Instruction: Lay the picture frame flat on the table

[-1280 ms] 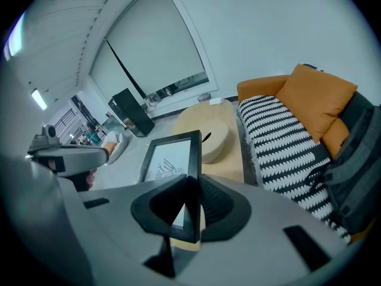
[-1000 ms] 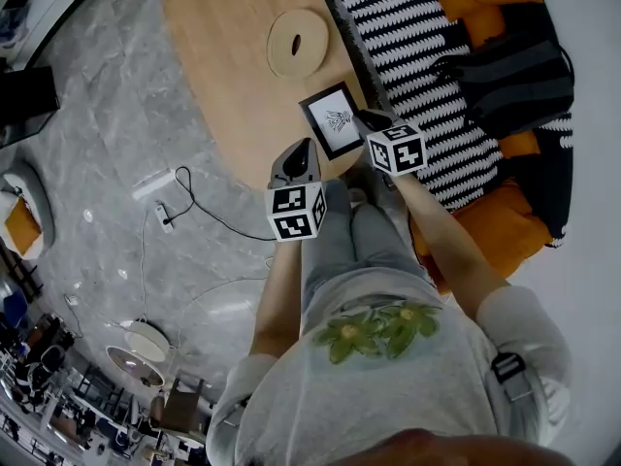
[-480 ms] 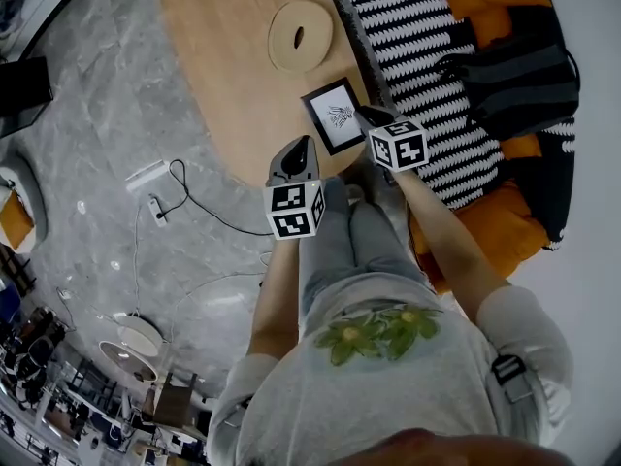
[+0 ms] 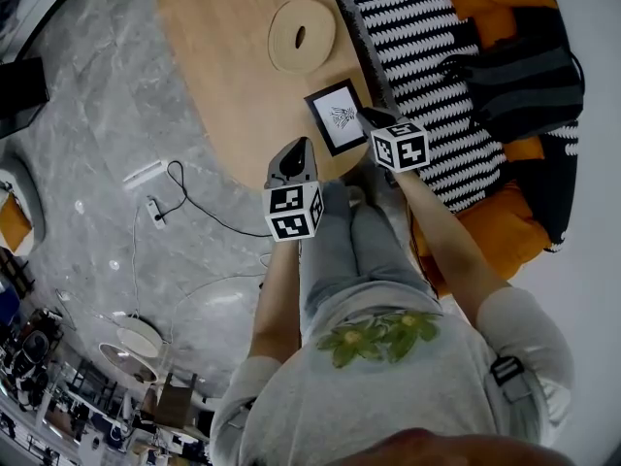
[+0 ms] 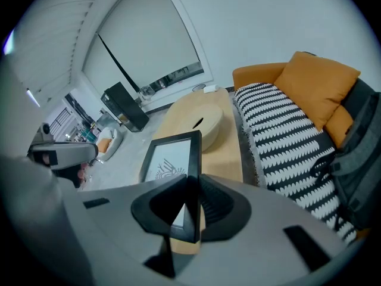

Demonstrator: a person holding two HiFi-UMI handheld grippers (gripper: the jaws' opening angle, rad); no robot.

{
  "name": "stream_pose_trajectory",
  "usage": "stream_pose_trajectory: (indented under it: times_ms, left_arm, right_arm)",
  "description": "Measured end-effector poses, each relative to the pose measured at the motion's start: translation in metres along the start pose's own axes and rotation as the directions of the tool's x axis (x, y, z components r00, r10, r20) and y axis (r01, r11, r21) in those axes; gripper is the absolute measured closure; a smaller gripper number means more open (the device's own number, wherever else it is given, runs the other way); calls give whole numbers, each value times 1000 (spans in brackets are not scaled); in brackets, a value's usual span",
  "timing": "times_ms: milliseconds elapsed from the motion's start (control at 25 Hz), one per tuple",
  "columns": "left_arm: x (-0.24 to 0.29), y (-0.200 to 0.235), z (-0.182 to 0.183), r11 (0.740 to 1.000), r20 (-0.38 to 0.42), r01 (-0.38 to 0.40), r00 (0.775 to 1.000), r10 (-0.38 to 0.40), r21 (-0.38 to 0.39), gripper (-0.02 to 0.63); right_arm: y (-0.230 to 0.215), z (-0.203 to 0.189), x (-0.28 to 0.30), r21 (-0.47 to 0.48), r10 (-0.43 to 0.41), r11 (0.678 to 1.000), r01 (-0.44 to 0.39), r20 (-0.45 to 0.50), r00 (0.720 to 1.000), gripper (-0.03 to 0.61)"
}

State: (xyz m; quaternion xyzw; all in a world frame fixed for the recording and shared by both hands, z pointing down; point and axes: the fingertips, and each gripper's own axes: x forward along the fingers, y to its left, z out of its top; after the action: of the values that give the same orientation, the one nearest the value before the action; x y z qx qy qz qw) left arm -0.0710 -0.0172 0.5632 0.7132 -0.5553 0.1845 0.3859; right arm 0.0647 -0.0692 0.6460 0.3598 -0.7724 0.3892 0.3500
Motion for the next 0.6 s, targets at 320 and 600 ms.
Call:
stream_pose_trajectory:
  times_ms: [320,600]
  left_arm:
    - [11,13,-4,1000,-2,-5,1000,5,-13,598]
    - [18,21,-14,1000,-17,-13,1000,12,-26,598]
  right_arm:
    - [-6,-5,19,2,1,1000,-1,-10,1000,508]
    - [-11,-11,38,18,4,1000,-4,-20,1000,508]
